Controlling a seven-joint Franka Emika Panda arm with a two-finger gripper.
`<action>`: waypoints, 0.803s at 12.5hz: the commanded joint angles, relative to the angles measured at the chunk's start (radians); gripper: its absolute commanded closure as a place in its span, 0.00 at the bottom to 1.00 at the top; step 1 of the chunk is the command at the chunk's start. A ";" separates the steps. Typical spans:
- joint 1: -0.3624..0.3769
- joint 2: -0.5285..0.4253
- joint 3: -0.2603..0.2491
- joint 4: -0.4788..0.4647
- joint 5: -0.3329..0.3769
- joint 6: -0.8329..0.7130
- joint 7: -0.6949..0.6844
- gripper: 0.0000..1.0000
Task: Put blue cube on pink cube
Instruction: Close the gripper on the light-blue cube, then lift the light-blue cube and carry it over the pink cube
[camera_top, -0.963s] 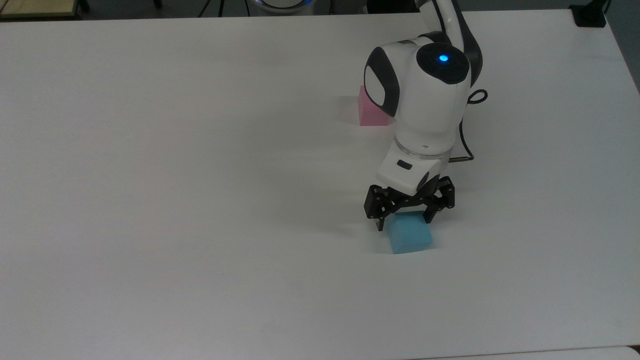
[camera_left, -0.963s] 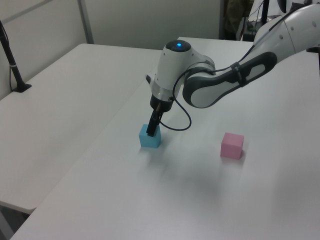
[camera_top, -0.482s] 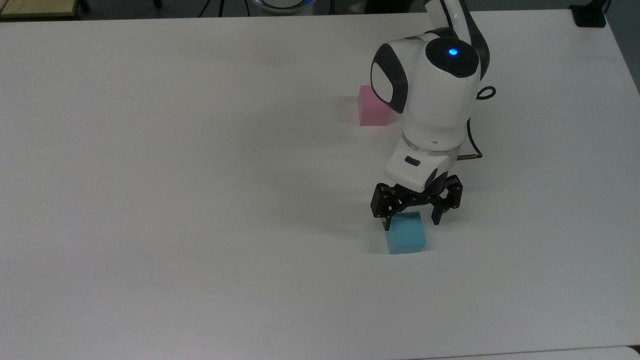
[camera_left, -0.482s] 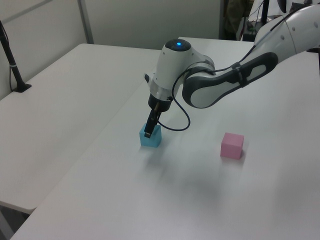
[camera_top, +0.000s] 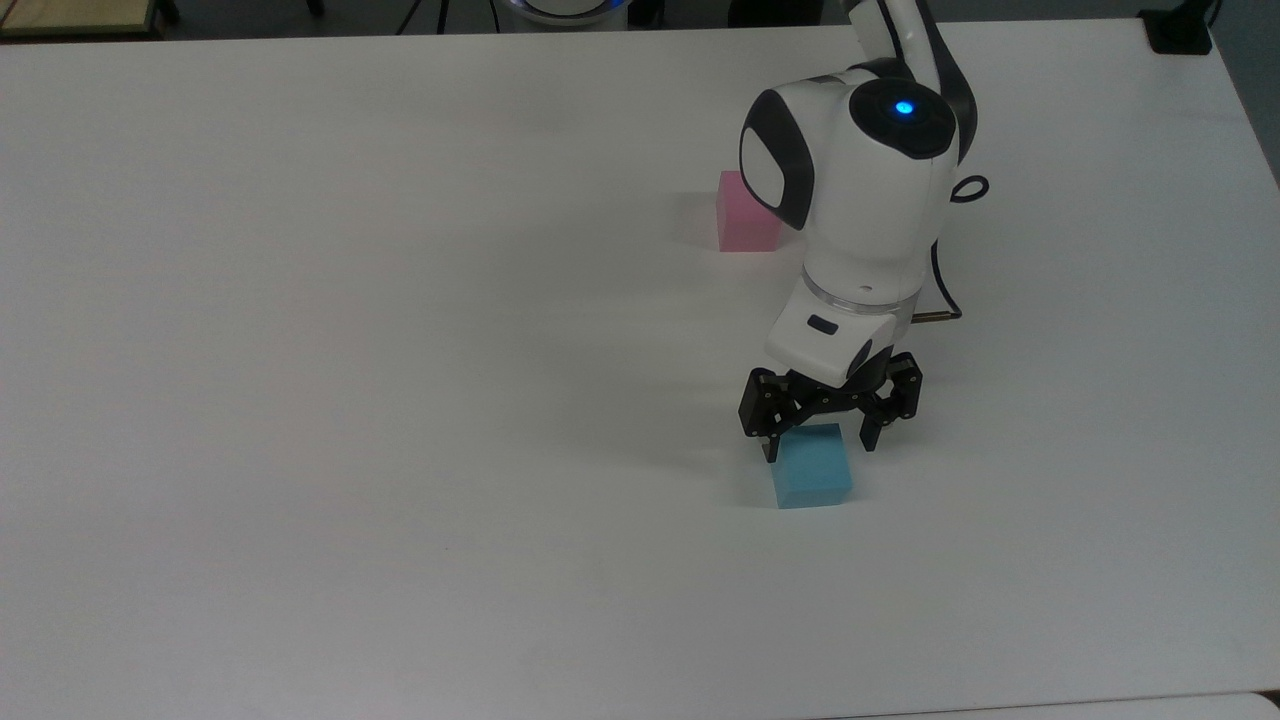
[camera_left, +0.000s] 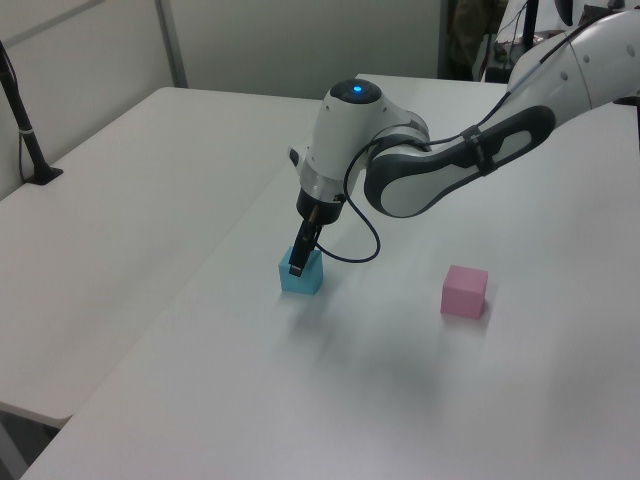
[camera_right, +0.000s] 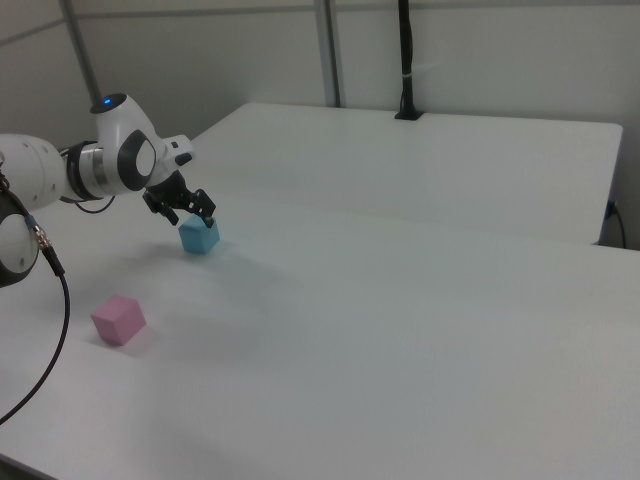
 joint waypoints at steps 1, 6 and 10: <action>0.016 0.014 -0.014 0.003 -0.015 0.015 0.025 0.00; 0.026 0.047 -0.015 0.001 -0.020 0.053 0.026 0.26; 0.031 0.003 -0.021 -0.009 -0.041 0.050 0.046 0.43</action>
